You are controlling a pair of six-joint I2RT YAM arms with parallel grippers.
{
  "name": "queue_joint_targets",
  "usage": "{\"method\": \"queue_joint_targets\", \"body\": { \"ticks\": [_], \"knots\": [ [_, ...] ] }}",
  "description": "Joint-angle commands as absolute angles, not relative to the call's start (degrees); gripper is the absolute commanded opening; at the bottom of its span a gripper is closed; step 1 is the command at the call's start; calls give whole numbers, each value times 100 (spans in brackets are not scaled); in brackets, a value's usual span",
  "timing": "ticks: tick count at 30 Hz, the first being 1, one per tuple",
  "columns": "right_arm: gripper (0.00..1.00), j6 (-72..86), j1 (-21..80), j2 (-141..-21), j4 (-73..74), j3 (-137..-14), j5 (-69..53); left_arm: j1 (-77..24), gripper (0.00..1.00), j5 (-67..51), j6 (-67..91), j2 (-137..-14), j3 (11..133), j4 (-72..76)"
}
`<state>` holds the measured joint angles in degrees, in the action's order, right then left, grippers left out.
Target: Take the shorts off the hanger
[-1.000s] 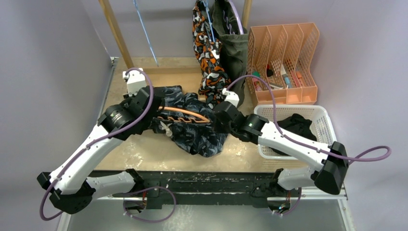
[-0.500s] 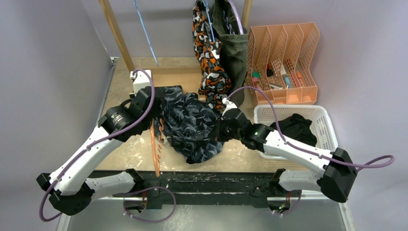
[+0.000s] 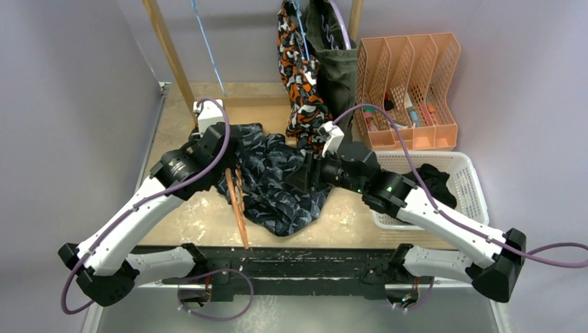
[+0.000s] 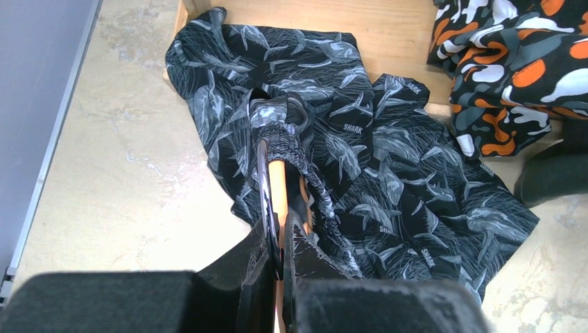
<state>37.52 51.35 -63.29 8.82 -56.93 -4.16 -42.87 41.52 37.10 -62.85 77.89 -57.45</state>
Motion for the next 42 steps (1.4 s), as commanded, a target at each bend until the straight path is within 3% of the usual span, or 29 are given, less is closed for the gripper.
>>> {"method": "queue_joint_targets", "body": {
  "ticks": [1, 6, 11, 18, 42],
  "knots": [
    [60, 3418, 5248, -6139, 93, -5923, -1043, -4274, 0, 4389, 4217, -6602, 8049, -5497],
    [66, 3257, 5537, -6172, -454, -5864, -997, -4272, 0, 4248, 4472, -6670, 7801, -4930],
    [74, 2852, 6313, -6500, -163, -6157, 138, -4272, 0, 4210, 4733, -6817, 7703, -4639],
    [75, 2624, 6792, -6674, -221, -6111, 1093, -4272, 0, 4285, 5020, -6811, 7572, -4434],
    [70, 1843, 7260, -7185, -327, -5931, 1017, -4278, 0, 5331, 5748, -6812, 7817, -5063]
  ]
}}
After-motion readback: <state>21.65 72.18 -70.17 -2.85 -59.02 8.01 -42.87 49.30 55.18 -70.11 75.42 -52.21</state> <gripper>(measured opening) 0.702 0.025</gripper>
